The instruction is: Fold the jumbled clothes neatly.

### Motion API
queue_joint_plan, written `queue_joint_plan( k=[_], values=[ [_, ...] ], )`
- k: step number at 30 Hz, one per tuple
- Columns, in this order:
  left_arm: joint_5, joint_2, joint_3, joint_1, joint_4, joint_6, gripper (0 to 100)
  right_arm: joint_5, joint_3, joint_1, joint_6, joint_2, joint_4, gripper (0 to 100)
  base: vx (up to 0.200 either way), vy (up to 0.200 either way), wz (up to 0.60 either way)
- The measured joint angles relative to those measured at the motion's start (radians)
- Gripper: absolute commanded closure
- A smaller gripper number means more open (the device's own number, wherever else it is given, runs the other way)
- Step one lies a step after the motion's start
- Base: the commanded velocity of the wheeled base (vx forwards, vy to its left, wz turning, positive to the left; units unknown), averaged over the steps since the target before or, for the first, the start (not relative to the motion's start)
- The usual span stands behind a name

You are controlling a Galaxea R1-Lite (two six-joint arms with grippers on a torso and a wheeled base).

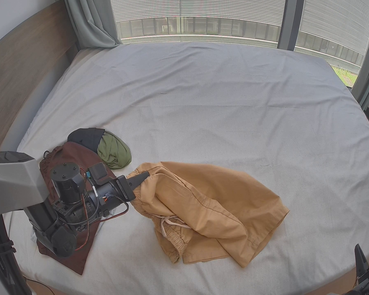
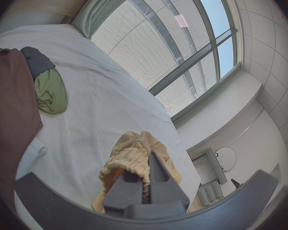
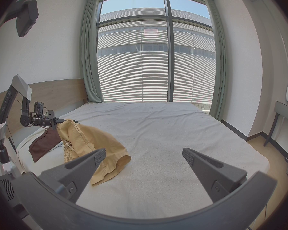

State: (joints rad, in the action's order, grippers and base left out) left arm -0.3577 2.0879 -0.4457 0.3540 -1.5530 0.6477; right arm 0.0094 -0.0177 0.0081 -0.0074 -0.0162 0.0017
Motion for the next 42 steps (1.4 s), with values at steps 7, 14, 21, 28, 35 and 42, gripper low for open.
queue_joint_plan(
  k=[7, 14, 21, 28, 35, 42],
  values=[
    [0.0, 0.008, -0.006, -0.01, 0.0, -0.001, 100, 0.002, 0.0, 0.001, 0.0, 0.0, -0.001, 0, 0.0, 0.0, 0.0],
    [0.001, 0.008, -0.005, -0.012, 0.0, -0.001, 100, 0.004, 0.0, -0.001, 0.003, 0.0, -0.002, 0, 0.0, 0.0, 0.0],
    [0.001, -0.002, 0.002, -0.019, 0.0, 0.0, 100, 0.007, 0.0, -0.002, -0.004, 0.0, -0.002, 0, 0.0, 0.0, 0.0],
    [0.002, -0.003, 0.003, -0.025, 0.0, 0.0, 100, 0.033, -0.009, -0.003, -0.004, 0.0, -0.081, 0, 0.0, 0.0, 0.0],
    [0.001, -0.005, 0.003, -0.023, 0.0, 0.001, 100, 0.046, -0.128, 0.016, 0.018, -0.089, -0.166, 0, 0.0, 0.0, 0.0],
    [0.001, -0.006, 0.002, -0.021, 0.0, 0.001, 100, 0.066, -0.194, 0.081, 0.053, -0.286, -0.187, 0, 0.0, 0.0, 0.0]
  ],
)
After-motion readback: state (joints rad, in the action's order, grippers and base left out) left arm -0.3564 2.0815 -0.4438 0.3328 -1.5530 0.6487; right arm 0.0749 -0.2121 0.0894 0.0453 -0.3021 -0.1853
